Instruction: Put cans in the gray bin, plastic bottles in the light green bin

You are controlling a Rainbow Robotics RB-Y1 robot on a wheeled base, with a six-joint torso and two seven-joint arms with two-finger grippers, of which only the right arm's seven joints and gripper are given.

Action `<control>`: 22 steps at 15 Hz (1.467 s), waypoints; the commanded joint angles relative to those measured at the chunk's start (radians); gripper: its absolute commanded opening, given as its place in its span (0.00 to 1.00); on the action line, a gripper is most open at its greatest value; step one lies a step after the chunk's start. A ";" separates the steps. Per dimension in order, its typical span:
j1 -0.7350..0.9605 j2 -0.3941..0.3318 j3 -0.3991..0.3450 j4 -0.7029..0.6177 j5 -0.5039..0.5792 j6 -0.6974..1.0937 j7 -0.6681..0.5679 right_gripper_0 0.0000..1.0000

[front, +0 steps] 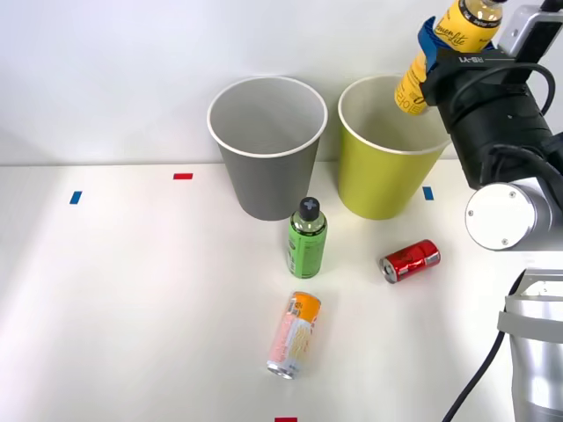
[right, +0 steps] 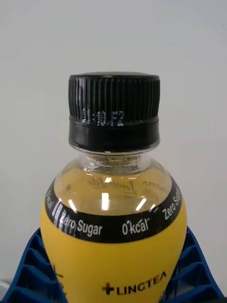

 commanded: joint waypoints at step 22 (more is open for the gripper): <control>-0.055 0.031 0.007 0.089 -0.006 -0.002 0.020 1.00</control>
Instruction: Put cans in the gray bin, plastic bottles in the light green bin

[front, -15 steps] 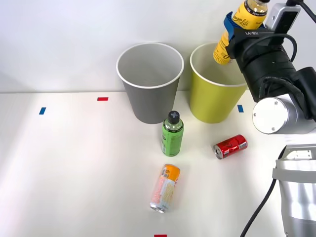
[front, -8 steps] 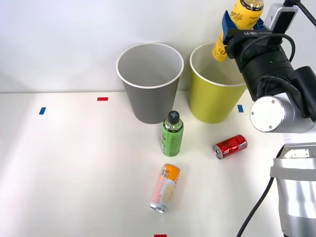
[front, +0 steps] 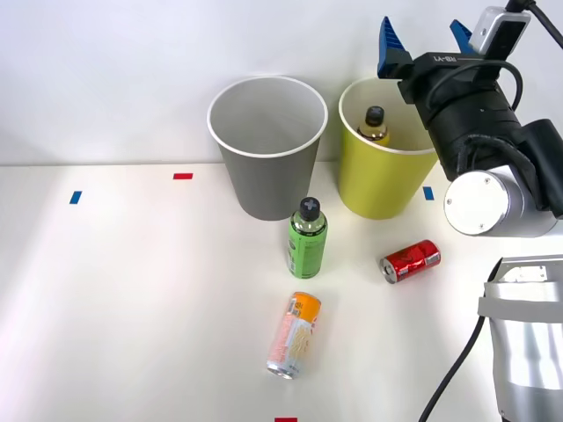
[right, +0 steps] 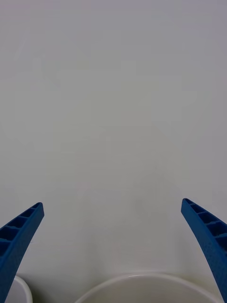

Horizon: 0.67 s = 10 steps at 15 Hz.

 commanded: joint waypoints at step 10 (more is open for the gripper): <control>0.264 0.034 0.069 -0.180 0.002 -0.183 0.037 1.00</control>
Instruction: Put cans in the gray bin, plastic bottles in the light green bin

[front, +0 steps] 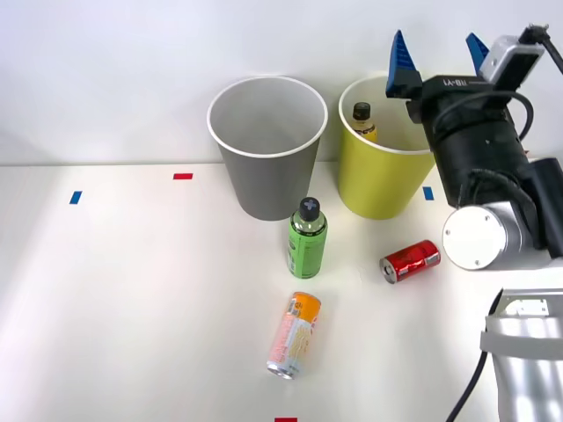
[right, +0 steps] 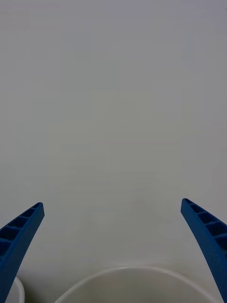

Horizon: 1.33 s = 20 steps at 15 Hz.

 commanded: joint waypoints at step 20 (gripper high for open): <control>1.007 0.014 0.275 -0.287 0.234 -0.336 0.044 1.00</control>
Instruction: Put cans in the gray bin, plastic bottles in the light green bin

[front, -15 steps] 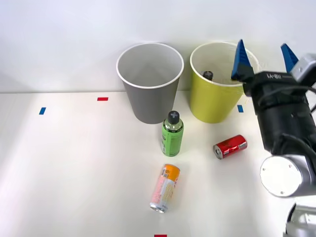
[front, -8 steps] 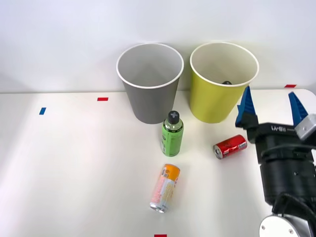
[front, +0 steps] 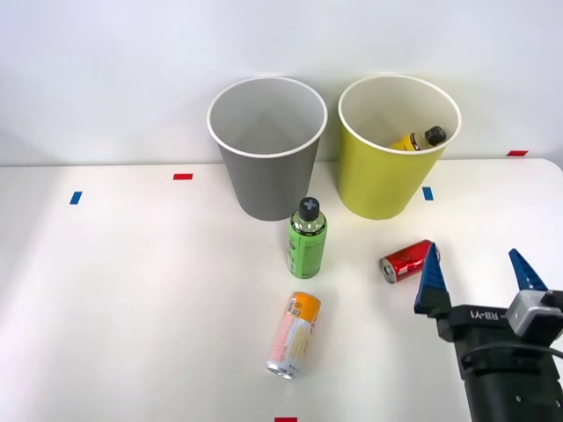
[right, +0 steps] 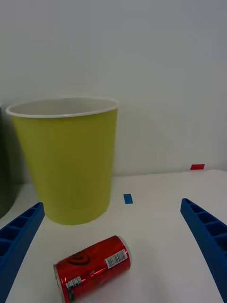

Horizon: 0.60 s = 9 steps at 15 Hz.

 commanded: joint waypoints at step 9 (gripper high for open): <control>0.112 -0.105 -0.017 0.000 0.101 -0.008 -0.018 1.00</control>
